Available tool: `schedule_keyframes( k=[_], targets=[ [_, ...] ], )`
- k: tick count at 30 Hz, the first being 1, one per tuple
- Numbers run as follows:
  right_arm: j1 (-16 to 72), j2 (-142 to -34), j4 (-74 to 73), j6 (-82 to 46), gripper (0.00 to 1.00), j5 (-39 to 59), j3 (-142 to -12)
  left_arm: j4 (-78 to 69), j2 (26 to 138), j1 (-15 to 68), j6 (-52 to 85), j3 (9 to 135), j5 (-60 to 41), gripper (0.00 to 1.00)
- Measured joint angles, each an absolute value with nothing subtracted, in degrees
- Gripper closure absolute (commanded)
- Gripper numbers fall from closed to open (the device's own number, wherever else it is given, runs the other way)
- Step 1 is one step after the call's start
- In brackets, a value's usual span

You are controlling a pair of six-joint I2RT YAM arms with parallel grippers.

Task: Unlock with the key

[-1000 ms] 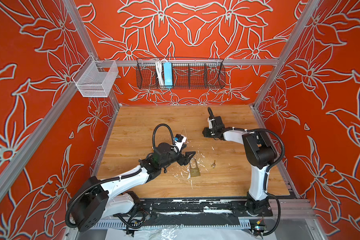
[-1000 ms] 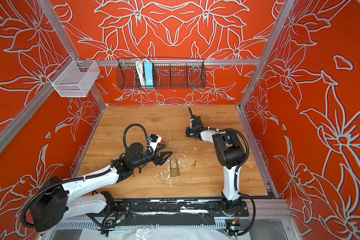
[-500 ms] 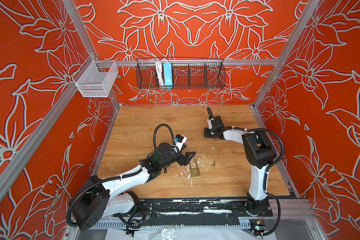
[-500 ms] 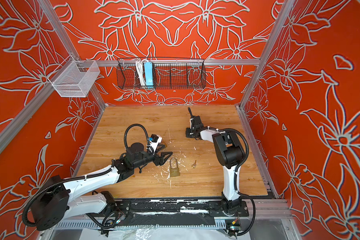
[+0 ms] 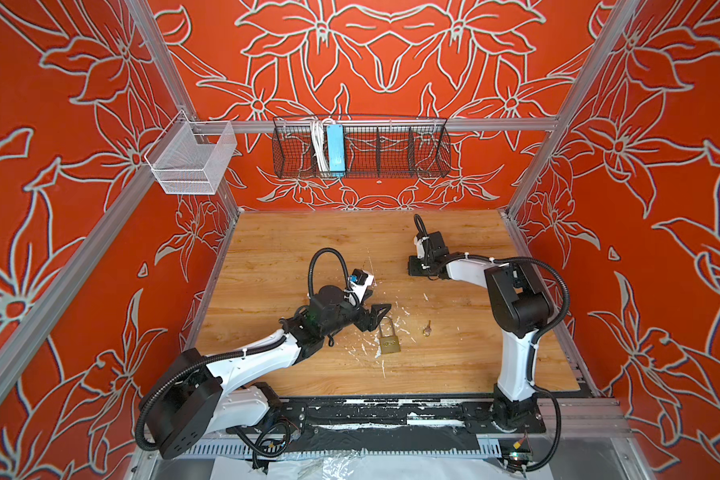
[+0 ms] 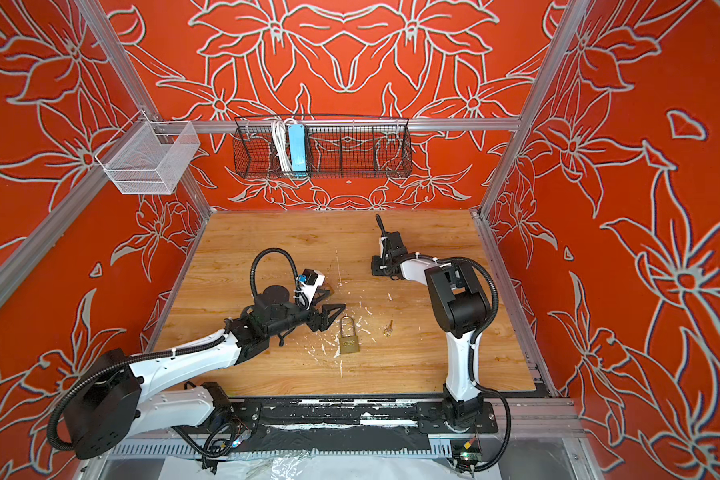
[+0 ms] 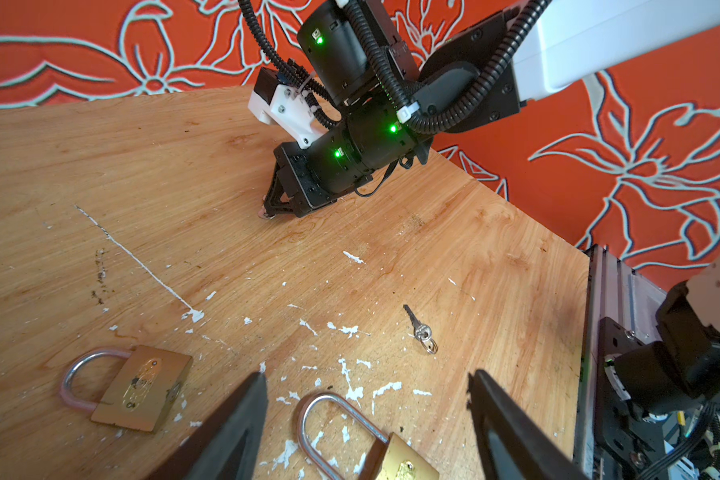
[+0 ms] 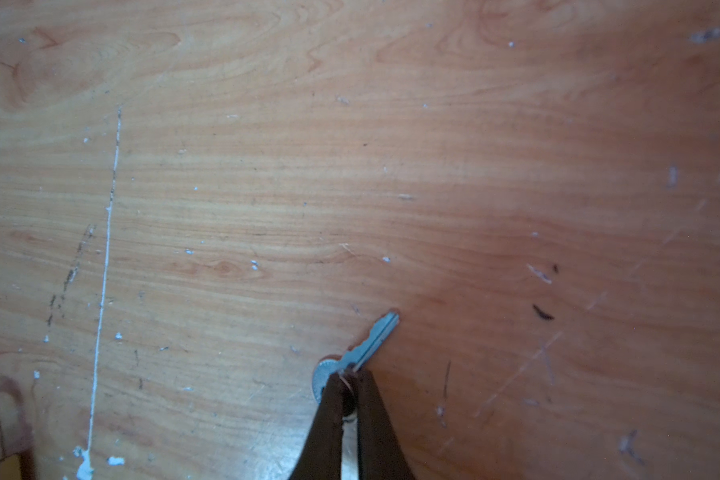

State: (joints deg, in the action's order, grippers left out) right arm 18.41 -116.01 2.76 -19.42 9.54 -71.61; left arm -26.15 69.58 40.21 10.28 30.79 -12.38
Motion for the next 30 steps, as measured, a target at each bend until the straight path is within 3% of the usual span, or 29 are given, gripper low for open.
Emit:
schedule_keyframes(
  k=[7, 17, 23, 30],
  targets=[
    [18.41, -115.33, 3.2, -19.14, 1.0, 9.8, -71.46, -26.04, 69.6, 40.21, 10.31, 30.79, -11.14, 0.22],
    [18.44, -112.79, 4.49, -19.07, 1.0, 11.07, -68.77, -24.56, 70.59, 40.21, 11.16, 31.77, -6.15, 0.22],
    [18.44, -109.51, 6.33, -19.09, 1.0, 11.9, -66.17, -24.75, 72.53, 40.21, 8.88, 32.12, -5.23, 0.28],
    [19.22, -105.41, 7.05, -19.16, 1.0, 14.59, -64.6, -35.11, 72.64, 40.21, 3.2, 26.24, -6.39, 0.32]
  ],
)
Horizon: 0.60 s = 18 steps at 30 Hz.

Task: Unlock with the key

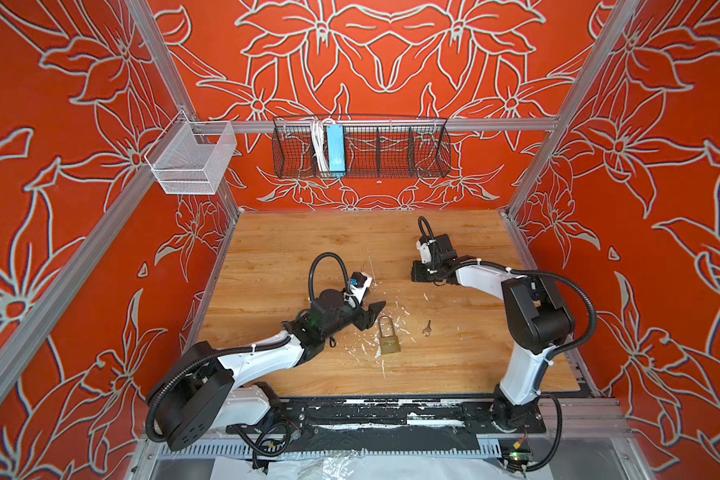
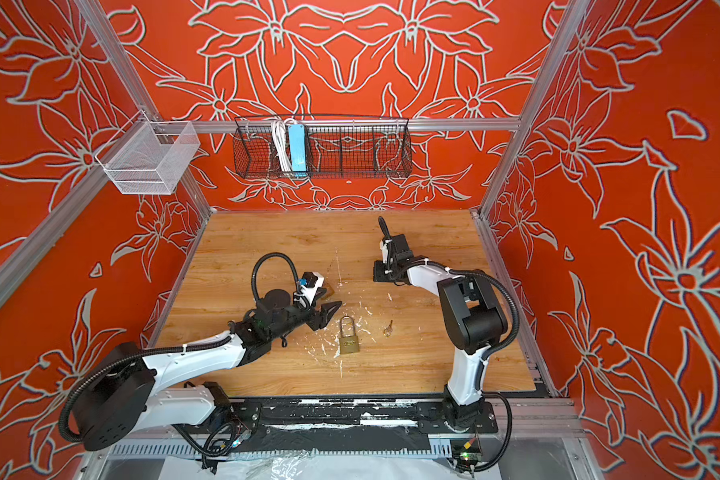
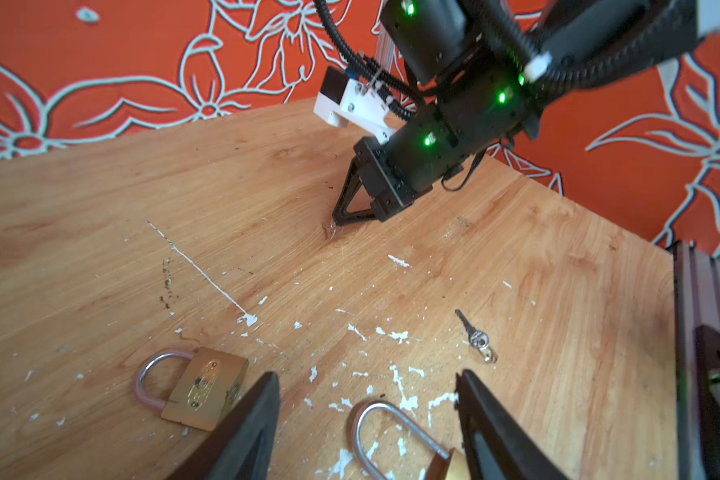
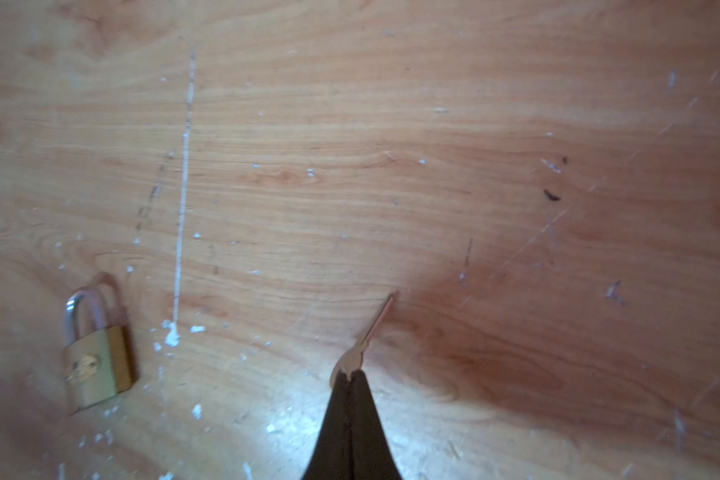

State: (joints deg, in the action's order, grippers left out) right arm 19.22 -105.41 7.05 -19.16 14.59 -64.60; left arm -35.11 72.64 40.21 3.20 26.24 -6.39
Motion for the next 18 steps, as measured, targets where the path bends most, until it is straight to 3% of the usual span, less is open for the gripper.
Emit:
schedule_keyframes(
  k=[4, 11, 18],
  targets=[
    [20.43, -102.19, 6.66, -19.51, 1.0, 17.06, -62.85, -41.76, 73.93, 40.21, -1.98, 22.79, -7.42, 0.35],
    [23.68, -95.07, 2.83, -19.57, 1.0, 24.62, -58.96, -56.16, 79.24, 40.23, -9.13, 17.69, -8.91, 0.52],
    [26.26, -89.49, -7.2, -18.41, 1.0, 35.35, -53.43, -65.23, 81.97, 40.25, -12.67, 16.21, -7.25, 0.55]
  ],
)
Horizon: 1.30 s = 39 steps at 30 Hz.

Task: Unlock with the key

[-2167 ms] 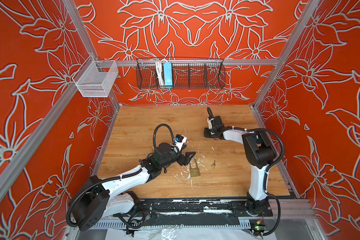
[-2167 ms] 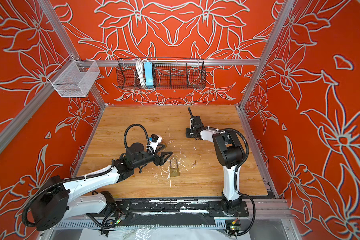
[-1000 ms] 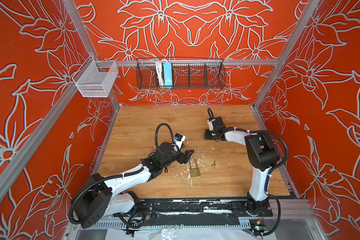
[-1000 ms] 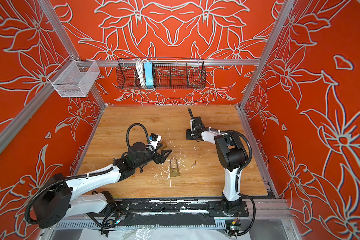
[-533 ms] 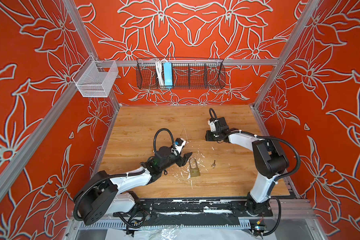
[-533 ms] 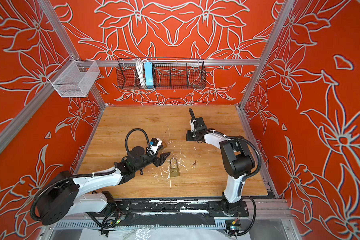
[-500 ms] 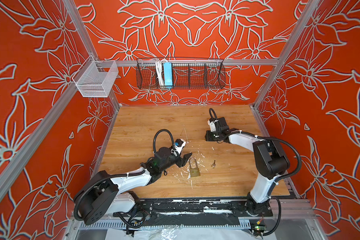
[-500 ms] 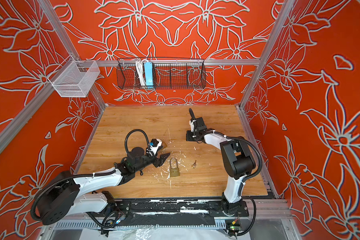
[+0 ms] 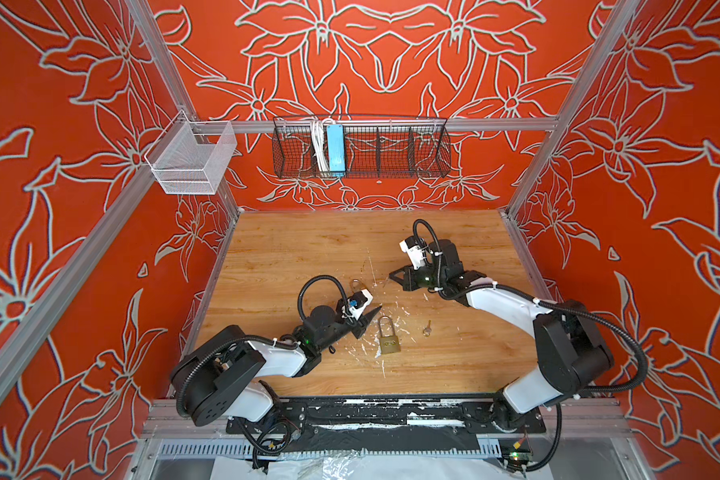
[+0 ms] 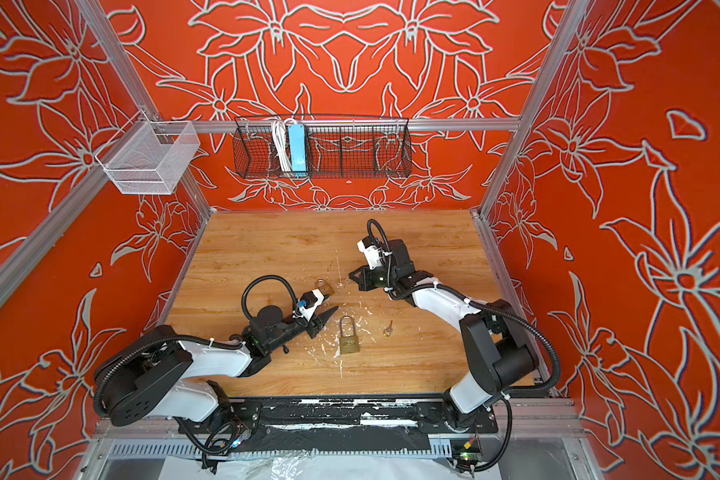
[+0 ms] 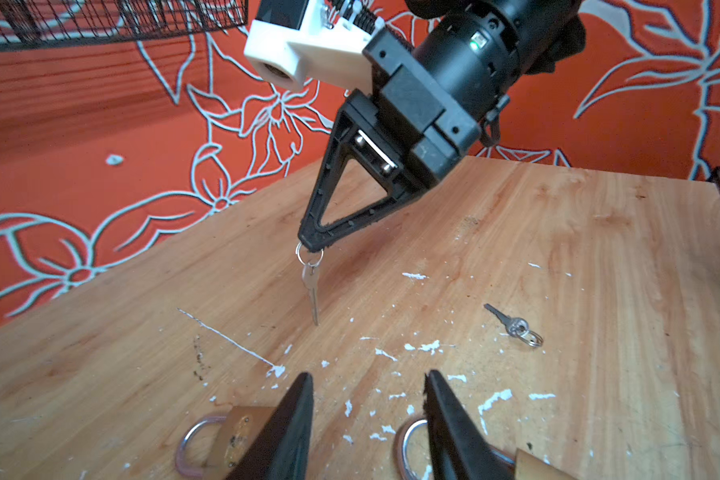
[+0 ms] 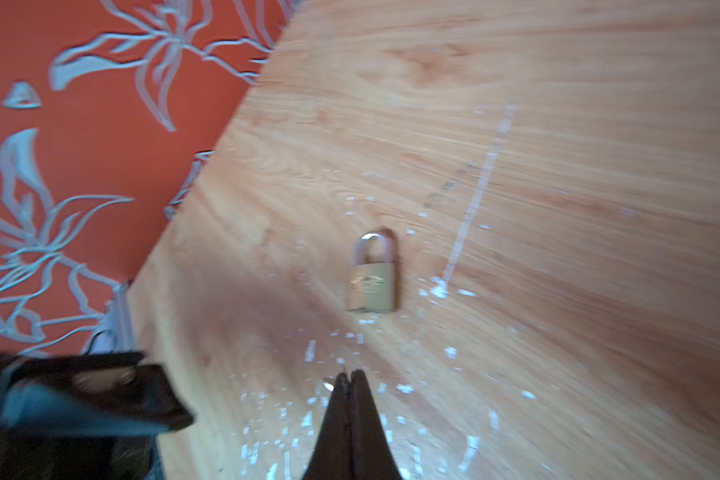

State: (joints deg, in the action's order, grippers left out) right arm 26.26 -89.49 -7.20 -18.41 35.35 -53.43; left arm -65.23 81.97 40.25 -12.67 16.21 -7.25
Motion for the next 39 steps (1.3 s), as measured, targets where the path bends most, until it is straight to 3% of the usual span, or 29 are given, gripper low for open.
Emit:
schedule_keyframes(
  k=[8, 19, 28, 32, 39],
  targets=[
    [29.67, -87.74, -13.15, -16.71, 1.0, 43.7, -52.1, -71.46, 85.56, 40.25, -15.44, 15.16, -5.15, 0.56],
    [31.94, -85.8, -14.48, -15.18, 1.0, 47.62, -51.81, -75.13, 86.52, 40.25, -16.14, 14.94, 1.06, 0.51],
    [33.5, -85.8, -14.5, -14.13, 1.0, 49.36, -51.81, -76.12, 86.52, 40.25, -16.64, 14.87, 2.76, 0.64],
    [33.78, -85.8, -14.48, -13.89, 1.0, 49.56, -51.81, -76.53, 86.52, 40.25, -16.71, 14.87, 2.92, 0.78],
    [33.87, -85.8, -14.41, -13.47, 1.0, 49.54, -51.81, -77.19, 86.52, 40.25, -17.15, 14.52, 3.18, 0.86]
  ],
)
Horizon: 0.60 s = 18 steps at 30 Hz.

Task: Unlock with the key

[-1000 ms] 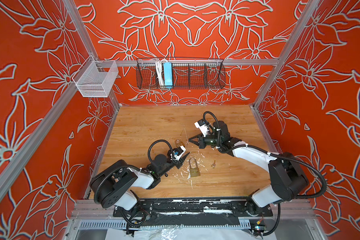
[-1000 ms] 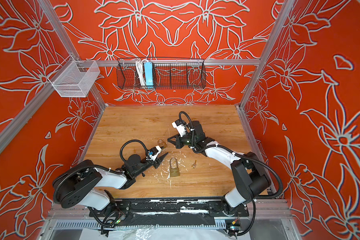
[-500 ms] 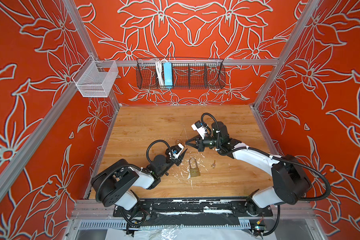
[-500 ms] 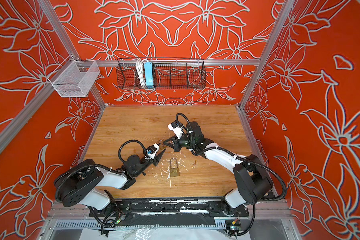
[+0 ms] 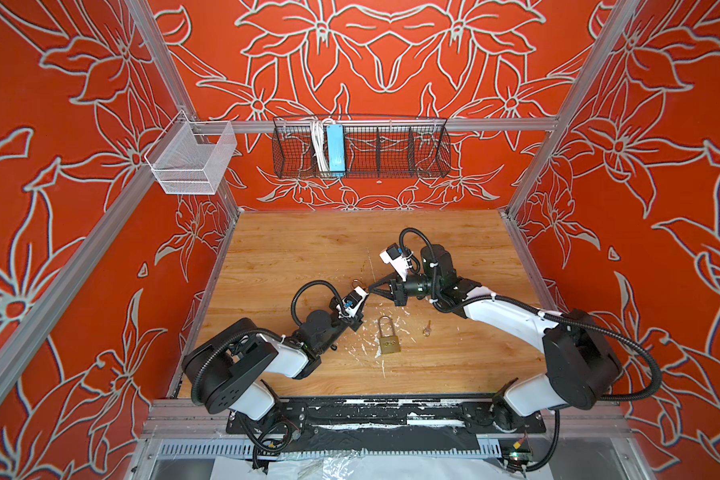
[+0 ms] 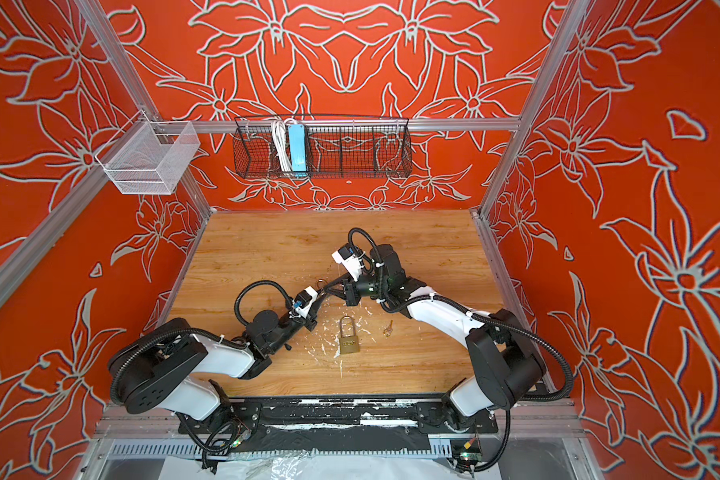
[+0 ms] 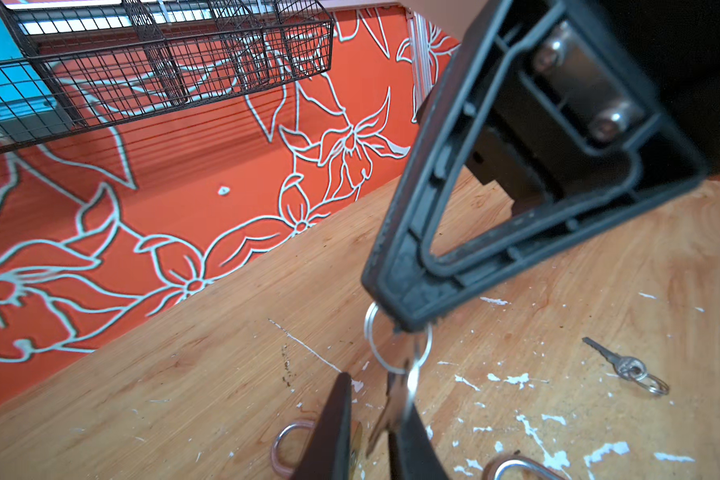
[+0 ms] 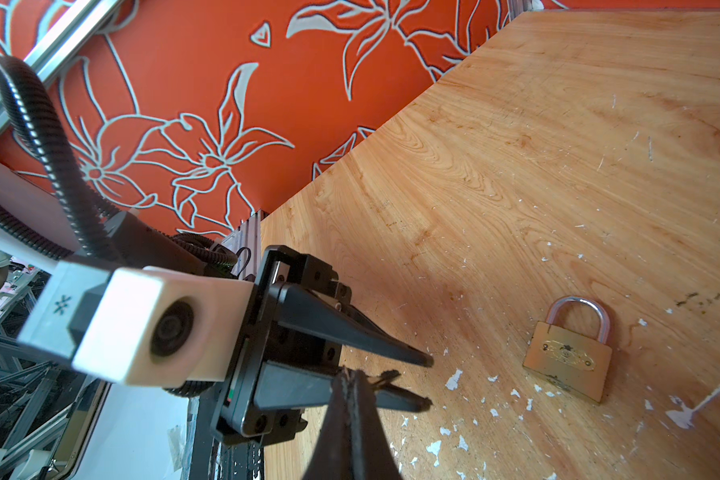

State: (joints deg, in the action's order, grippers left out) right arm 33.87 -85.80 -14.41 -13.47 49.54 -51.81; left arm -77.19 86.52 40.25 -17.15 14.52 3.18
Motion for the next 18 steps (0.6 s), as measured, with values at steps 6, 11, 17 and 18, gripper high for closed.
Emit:
schedule_keyframes(
  k=[6, 11, 17, 18],
  targets=[
    [33.87, -85.8, -14.39, -12.88, 1.0, 49.32, -51.81, -77.01, 86.5, 40.25, -17.8, 14.5, 3.18, 0.99],
    [33.87, -85.78, -14.22, -12.49, 1.0, 48.86, -51.81, -76.05, 86.35, 40.25, -18.5, 14.5, 3.14, 1.0],
    [33.87, -85.54, -13.87, -12.32, 1.0, 46.85, -51.68, -72.51, 84.14, 40.25, -21.08, 14.52, 3.2, 1.0],
    [33.87, -85.17, -13.67, -12.23, 1.0, 46.17, -51.51, -72.01, 83.77, 40.25, -21.69, 14.52, 3.25, 1.0]
  ],
)
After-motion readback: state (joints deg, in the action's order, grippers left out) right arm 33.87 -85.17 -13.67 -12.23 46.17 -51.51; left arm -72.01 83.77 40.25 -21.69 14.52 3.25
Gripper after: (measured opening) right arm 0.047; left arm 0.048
